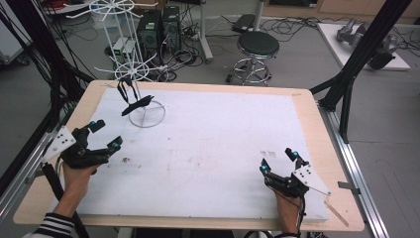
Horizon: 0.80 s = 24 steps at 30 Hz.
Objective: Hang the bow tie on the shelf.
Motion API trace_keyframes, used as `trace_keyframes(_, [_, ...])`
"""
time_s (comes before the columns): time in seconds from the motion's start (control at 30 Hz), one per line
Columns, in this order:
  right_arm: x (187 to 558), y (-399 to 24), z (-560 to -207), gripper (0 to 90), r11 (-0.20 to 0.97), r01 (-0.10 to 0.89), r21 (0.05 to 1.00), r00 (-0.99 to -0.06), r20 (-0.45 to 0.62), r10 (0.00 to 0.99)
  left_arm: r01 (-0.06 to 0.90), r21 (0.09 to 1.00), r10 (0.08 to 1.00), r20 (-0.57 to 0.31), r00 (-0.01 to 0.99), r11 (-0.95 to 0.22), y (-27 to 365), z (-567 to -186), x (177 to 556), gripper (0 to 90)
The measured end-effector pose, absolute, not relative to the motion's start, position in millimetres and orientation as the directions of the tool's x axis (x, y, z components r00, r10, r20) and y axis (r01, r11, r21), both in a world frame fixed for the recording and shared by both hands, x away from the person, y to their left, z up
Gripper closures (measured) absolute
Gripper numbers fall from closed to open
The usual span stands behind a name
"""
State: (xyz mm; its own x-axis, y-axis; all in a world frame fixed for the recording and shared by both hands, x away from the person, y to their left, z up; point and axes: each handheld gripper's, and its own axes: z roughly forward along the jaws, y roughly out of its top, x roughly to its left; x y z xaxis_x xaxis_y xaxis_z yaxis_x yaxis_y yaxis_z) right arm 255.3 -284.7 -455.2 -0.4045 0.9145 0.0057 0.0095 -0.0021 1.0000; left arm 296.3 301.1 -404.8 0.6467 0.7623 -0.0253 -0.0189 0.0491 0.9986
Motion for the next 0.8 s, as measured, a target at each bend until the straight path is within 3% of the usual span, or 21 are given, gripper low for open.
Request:
trace_keyframes(0.47, [255,-284,-455,8.1,-0.004,0.015,1.000,-0.408,0.010,0.913,-0.014,0.998,0.792,-0.037,0.610,0.057,290,-455,288,11.5])
trace_keyframes(0.8, [255,-285,-455,8.2,0.000,0.003,1.000,-0.407,0.001,0.913,-0.020,0.999,0.807,-0.020,0.591,0.040,288,-456,287,11.5])
